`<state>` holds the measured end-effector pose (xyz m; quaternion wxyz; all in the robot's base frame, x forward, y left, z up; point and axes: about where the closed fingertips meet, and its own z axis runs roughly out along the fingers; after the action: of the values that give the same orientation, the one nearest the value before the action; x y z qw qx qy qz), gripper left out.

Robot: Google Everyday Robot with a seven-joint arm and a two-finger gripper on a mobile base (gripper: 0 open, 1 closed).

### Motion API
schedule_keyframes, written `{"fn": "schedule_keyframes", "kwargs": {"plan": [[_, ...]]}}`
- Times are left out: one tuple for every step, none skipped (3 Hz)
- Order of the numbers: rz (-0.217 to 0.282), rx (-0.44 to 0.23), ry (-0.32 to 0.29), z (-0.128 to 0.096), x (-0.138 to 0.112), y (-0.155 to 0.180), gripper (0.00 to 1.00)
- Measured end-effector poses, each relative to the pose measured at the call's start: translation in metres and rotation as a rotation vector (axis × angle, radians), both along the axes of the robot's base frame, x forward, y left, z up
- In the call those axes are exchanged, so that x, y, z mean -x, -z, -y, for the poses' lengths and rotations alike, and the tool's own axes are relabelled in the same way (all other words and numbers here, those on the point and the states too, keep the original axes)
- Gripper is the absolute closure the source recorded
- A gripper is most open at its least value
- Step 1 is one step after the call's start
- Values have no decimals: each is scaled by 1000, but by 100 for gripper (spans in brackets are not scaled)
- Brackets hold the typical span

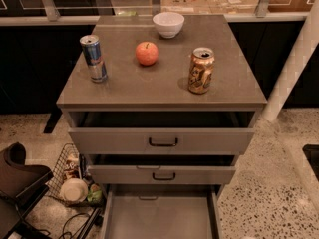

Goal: Close bottom drawer

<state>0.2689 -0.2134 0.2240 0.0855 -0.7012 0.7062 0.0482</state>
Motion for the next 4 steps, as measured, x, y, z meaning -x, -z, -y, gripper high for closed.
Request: {"fn": "schedule_keyframes", "kwargs": {"plan": [[-17,-44,-22,-25,6,28,0],[-41,-82,-54,-51,9,51,18],[-60,-99,-69,-67,10,71,43],[-63,-100,-68,-67,13,71,64]]}}
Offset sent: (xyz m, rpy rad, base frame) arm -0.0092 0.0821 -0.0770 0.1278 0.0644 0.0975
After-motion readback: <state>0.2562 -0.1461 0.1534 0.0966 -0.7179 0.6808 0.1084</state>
